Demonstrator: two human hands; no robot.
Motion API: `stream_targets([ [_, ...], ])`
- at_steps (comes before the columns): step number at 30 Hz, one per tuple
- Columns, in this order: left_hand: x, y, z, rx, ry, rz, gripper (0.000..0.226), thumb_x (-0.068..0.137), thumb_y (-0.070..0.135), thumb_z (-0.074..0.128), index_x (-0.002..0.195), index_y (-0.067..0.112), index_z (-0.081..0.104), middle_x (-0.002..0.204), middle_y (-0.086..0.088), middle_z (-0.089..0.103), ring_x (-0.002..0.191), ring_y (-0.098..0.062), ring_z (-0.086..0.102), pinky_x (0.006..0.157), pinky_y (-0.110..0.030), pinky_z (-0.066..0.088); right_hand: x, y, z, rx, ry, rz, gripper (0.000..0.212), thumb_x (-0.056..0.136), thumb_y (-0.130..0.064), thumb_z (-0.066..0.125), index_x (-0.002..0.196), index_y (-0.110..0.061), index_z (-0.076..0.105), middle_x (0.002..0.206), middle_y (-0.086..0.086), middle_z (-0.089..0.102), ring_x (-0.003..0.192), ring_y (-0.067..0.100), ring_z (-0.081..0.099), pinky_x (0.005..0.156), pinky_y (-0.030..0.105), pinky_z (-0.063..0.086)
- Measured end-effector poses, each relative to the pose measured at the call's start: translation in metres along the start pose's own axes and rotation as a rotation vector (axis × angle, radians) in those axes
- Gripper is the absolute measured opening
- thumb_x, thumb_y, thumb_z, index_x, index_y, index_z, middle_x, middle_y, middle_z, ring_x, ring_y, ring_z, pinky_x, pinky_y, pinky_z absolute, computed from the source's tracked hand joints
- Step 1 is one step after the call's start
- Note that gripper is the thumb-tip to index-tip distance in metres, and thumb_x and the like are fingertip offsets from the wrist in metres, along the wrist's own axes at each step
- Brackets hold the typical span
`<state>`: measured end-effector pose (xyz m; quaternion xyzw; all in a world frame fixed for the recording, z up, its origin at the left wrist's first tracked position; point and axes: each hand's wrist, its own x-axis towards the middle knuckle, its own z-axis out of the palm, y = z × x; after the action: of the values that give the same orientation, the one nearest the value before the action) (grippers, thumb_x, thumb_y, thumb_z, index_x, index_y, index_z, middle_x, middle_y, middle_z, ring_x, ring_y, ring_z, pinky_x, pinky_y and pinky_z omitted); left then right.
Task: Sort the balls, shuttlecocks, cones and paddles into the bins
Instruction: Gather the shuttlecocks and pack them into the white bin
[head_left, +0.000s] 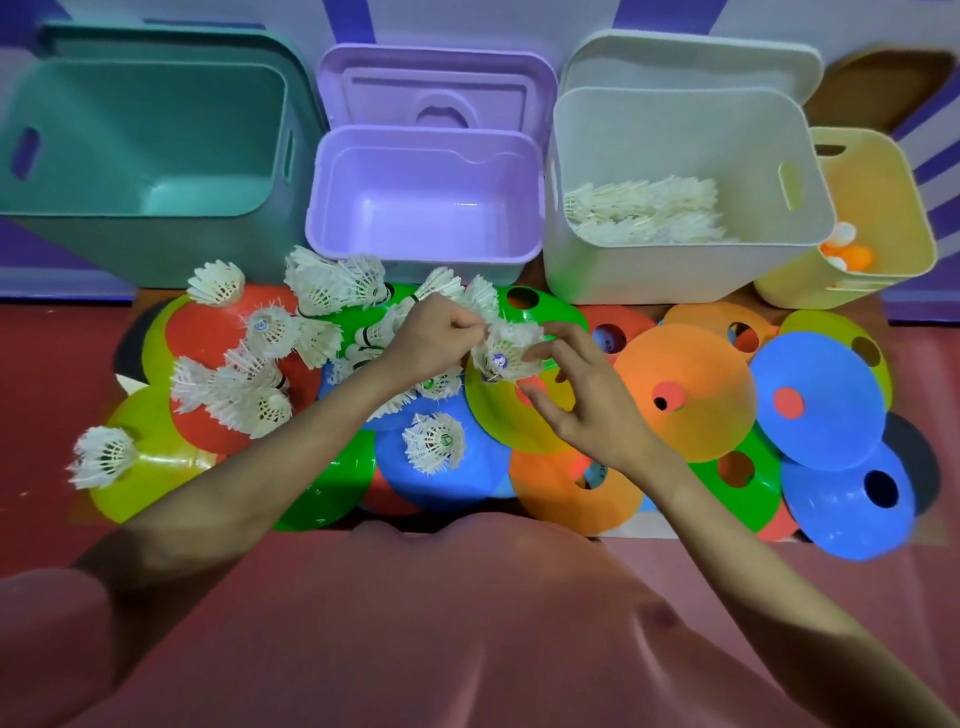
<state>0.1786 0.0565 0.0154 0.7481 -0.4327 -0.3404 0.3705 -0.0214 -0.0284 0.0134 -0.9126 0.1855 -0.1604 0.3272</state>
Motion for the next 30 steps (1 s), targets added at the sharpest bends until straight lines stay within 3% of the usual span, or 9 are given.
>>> stream_targets([
  [5, -0.012, 0.004, -0.003, -0.128, -0.057, -0.085, 0.049, 0.091, 0.028, 0.059, 0.051, 0.005, 0.042, 0.05, -0.004, 0.028, 0.051, -0.02, 0.038, 0.058, -0.031, 0.04, 0.005, 0.0, 0.005, 0.041, 0.045, 0.017, 0.017, 0.088, -0.015, 0.065, 0.104, -0.01, 0.061, 0.121, 0.009, 0.048, 0.093, 0.012, 0.051, 0.072, 0.029, 0.051],
  [7, -0.019, 0.01, -0.008, -0.203, -0.099, -0.121, 0.041, 0.09, 0.036, 0.057, 0.062, 0.006, 0.056, 0.06, -0.008, 0.043, 0.061, -0.02, 0.049, 0.065, -0.034, 0.044, 0.008, 0.0, 0.005, 0.051, 0.057, 0.03, 0.014, 0.089, -0.013, 0.063, 0.102, -0.009, 0.061, 0.119, 0.008, 0.048, 0.09, 0.016, 0.053, 0.071, 0.035, 0.051],
  [9, -0.027, 0.013, -0.014, -0.33, -0.19, -0.147, 0.026, 0.082, 0.031, 0.053, 0.093, 0.013, 0.069, 0.089, -0.003, 0.066, 0.083, -0.013, 0.059, 0.078, -0.03, 0.047, 0.013, -0.001, 0.006, 0.05, 0.045, 0.036, 0.015, 0.089, -0.014, 0.062, 0.103, -0.011, 0.061, 0.12, 0.006, 0.047, 0.088, 0.024, 0.056, 0.069, 0.041, 0.051],
  [12, -0.038, 0.006, -0.02, -0.383, -0.218, -0.062, 0.04, 0.075, 0.009, 0.065, 0.114, 0.018, 0.061, 0.109, 0.002, 0.068, 0.1, -0.006, 0.063, 0.089, -0.02, 0.049, 0.02, -0.009, 0.011, 0.073, 0.028, 0.011, 0.016, 0.088, -0.01, 0.062, 0.104, -0.011, 0.061, 0.119, 0.004, 0.048, 0.08, 0.025, 0.056, 0.068, 0.041, 0.05],
  [14, -0.045, -0.002, -0.021, -0.329, -0.144, -0.033, 0.048, 0.072, 0.003, 0.078, 0.114, 0.017, 0.059, 0.108, 0.004, 0.067, 0.099, -0.004, 0.064, 0.09, -0.018, 0.048, 0.025, -0.018, 0.016, 0.099, 0.019, -0.027, 0.017, 0.088, -0.009, 0.061, 0.106, -0.01, 0.059, 0.116, 0.004, 0.05, 0.081, 0.022, 0.056, 0.068, 0.039, 0.05],
  [19, -0.067, -0.02, -0.024, -0.397, 0.093, -0.135, 0.05, 0.067, -0.003, 0.08, 0.111, 0.0, 0.057, 0.102, -0.014, 0.069, 0.088, -0.011, 0.067, 0.08, -0.026, 0.056, 0.028, -0.035, 0.036, 0.172, 0.026, -0.011, 0.039, 0.09, -0.01, 0.059, 0.126, -0.01, 0.044, 0.122, -0.002, 0.054, 0.098, 0.013, 0.055, 0.078, 0.031, 0.051],
  [23, -0.088, -0.04, -0.022, -0.464, 0.289, -0.208, 0.048, 0.068, -0.008, 0.078, 0.108, 0.002, 0.054, 0.099, -0.004, 0.067, 0.083, -0.002, 0.066, 0.078, -0.019, 0.053, 0.019, -0.034, 0.055, 0.1, 0.047, 0.127, 0.042, 0.084, -0.014, 0.063, 0.121, -0.01, 0.045, 0.112, 0.001, 0.056, 0.092, 0.016, 0.057, 0.077, 0.034, 0.05],
  [27, -0.108, -0.059, -0.02, -0.448, 0.463, -0.23, 0.053, 0.064, -0.007, 0.081, 0.109, 0.002, 0.054, 0.101, -0.008, 0.066, 0.086, -0.003, 0.064, 0.08, -0.019, 0.052, 0.01, -0.028, 0.076, -0.147, -0.338, 0.301, 0.037, 0.084, -0.038, 0.067, 0.104, -0.009, 0.057, 0.095, 0.004, 0.063, 0.085, 0.024, 0.06, 0.067, 0.037, 0.049],
  [30, -0.12, -0.066, -0.02, -0.43, 0.503, -0.217, 0.057, 0.063, -0.004, 0.082, 0.111, 0.003, 0.052, 0.106, -0.007, 0.065, 0.091, -0.003, 0.064, 0.084, -0.019, 0.051, 0.005, -0.03, 0.091, -0.236, -0.429, 0.349, 0.034, 0.086, -0.042, 0.062, 0.097, -0.01, 0.062, 0.093, 0.006, 0.068, 0.088, 0.026, 0.062, 0.065, 0.034, 0.046],
])
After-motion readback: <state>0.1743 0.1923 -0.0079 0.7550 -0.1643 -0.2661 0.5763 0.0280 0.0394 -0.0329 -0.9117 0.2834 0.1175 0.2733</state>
